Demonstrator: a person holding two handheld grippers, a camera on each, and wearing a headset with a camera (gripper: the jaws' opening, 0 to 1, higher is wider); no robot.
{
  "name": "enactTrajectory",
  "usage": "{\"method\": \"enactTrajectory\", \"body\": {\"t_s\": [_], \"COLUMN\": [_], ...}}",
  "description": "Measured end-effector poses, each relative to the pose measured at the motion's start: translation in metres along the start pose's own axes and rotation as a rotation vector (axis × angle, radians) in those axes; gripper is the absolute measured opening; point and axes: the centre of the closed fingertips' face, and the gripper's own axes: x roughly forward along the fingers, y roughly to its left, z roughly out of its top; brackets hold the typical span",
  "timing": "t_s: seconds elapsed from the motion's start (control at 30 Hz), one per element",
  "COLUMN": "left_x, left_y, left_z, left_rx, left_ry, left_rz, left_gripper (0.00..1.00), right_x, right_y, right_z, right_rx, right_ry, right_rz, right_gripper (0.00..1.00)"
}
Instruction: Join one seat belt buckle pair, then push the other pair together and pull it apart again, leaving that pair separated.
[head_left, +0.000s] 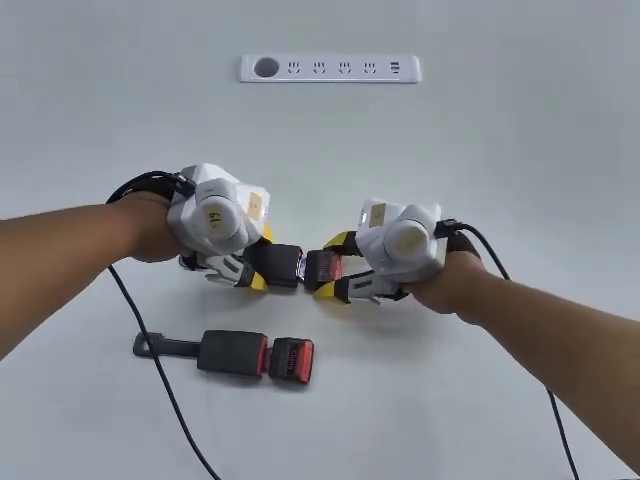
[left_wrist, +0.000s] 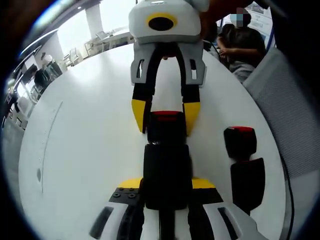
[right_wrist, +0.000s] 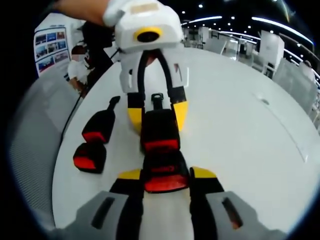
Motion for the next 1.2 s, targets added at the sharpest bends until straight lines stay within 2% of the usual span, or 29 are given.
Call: {"method": "enactTrajectory", "body": {"t_s": [0.63,0.87,1.2], "left_x": [-0.0016,-0.0017,-0.0029], "left_y": [-0.0020,-0.0010,-0.0001], "left_z": [0.0026,0.0009,-0.0001], "left_rx": [-0.011,-0.024,-0.052], "left_ry": [-0.003,-0.025,-0.080], "left_rz": [0.002,0.004,0.015], "left_gripper": [0.34,0.34,0.34], "right_x": [-0.0004,-0.0005,-0.0061], "right_y": [0.0001,0.0005,-0.0010], "right_z": [-0.0006,-0.0006,-0.0047], "right_rx": [-0.009,-0.008,-0.010], "right_ry": [-0.002,-0.011,-0.022], "right_rz": [-0.018,-0.023,-0.020], "right_gripper": [0.35,0.35,0.35]}}
